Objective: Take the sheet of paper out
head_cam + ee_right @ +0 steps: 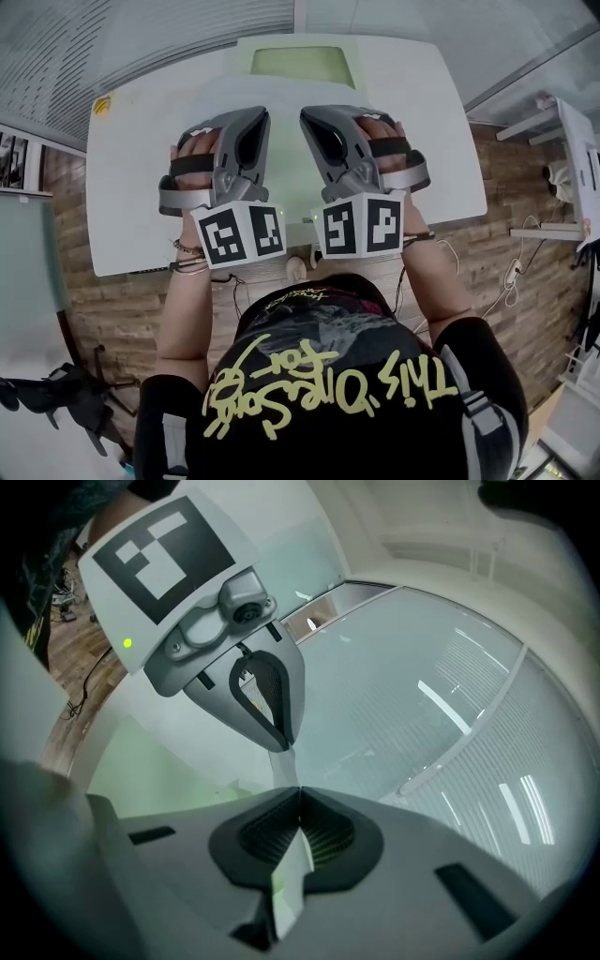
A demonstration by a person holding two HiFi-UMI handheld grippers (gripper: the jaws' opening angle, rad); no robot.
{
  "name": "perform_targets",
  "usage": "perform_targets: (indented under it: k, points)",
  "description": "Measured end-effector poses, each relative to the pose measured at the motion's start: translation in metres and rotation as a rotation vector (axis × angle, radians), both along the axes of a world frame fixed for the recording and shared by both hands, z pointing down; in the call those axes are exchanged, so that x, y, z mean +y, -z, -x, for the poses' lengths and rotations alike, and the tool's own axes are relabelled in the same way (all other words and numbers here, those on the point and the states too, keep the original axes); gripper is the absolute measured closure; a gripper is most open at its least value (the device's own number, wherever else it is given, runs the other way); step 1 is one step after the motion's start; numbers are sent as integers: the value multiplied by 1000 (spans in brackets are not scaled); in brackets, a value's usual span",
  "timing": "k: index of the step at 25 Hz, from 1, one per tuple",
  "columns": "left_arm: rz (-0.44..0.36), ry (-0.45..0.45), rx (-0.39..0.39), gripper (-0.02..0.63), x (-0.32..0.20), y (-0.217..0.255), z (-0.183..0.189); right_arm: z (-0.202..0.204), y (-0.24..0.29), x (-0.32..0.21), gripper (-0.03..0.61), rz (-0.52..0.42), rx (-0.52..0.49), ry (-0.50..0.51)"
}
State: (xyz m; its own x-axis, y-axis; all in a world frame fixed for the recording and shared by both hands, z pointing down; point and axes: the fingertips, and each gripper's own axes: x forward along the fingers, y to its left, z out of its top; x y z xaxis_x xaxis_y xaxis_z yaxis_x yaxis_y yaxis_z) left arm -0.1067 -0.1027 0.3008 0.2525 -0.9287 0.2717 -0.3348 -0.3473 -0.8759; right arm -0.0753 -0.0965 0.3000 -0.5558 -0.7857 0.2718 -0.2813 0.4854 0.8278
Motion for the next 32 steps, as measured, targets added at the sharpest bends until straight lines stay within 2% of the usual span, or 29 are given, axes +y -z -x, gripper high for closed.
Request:
perform_targets:
  k: [20,32]
  points:
    - [-79,-13,28,604,31,34,13,13,39,30,569,-81,-10,19]
    - [-75,-11,39,604,35,33,11,12,39,33,569,-89,1,25]
